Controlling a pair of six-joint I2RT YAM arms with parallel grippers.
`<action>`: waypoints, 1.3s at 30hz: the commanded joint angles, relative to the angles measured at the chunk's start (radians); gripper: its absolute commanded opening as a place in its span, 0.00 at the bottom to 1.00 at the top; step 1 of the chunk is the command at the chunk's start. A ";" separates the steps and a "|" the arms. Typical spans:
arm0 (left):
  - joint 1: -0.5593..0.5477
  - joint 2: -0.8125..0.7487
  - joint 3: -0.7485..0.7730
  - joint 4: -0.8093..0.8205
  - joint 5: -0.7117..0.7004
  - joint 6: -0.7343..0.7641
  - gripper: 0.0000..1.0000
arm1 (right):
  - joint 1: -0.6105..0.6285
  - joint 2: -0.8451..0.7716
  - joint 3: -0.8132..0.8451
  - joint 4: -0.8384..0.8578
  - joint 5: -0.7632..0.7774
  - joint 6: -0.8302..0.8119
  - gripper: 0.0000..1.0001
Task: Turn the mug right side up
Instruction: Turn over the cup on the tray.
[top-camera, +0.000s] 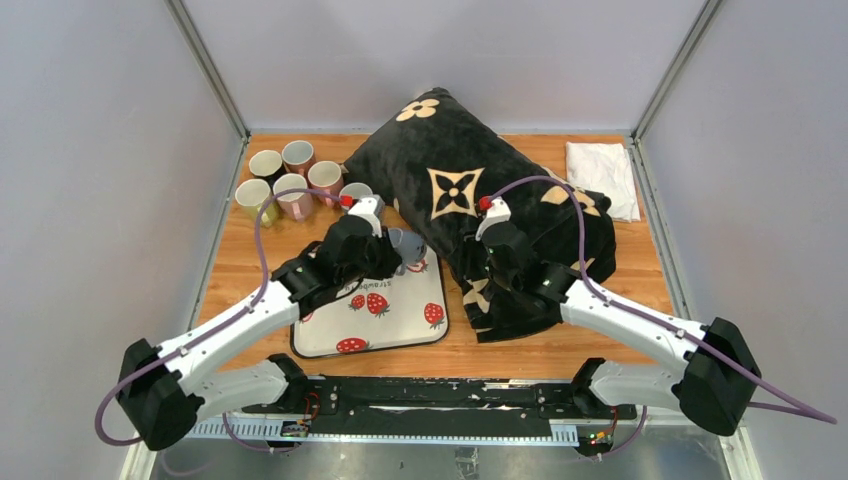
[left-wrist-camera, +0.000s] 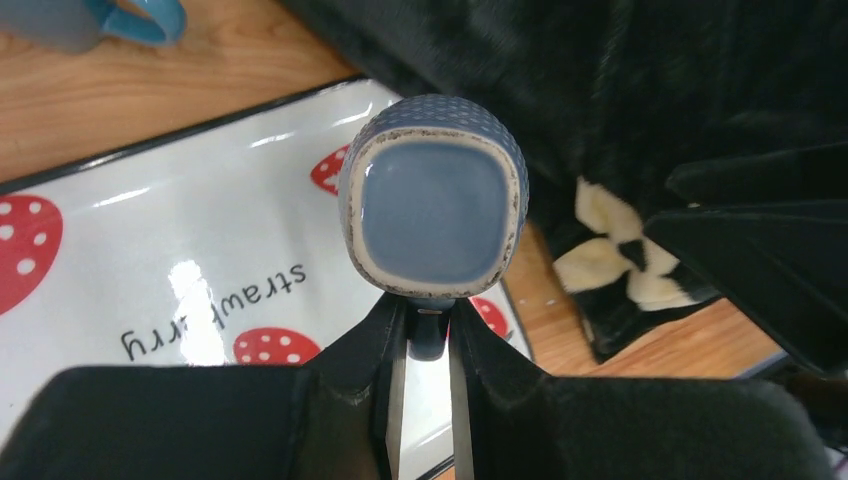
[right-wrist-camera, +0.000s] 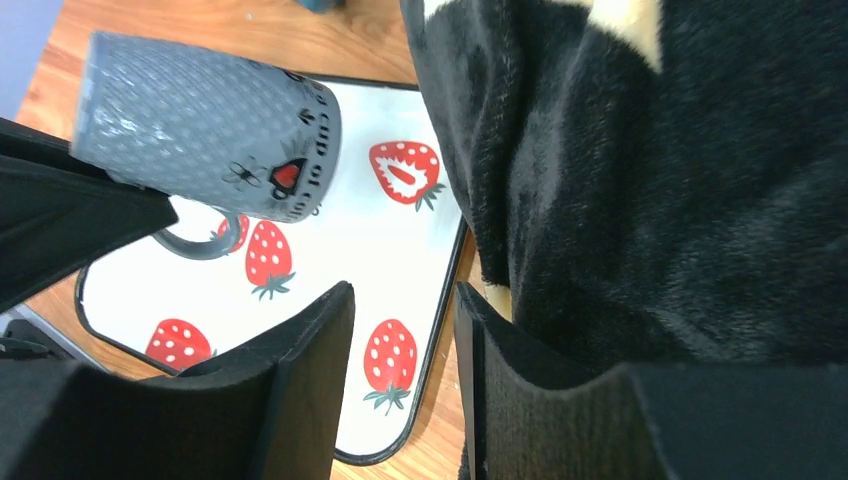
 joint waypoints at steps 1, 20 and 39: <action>0.059 -0.111 0.007 0.127 0.092 -0.015 0.00 | -0.011 -0.047 0.034 0.013 0.064 0.026 0.47; 0.139 -0.441 0.042 0.473 0.161 -0.111 0.00 | -0.042 -0.108 0.144 0.374 -0.402 0.138 0.57; 0.138 -0.428 0.057 0.723 0.358 -0.217 0.00 | -0.063 0.051 0.248 0.870 -0.706 0.327 0.57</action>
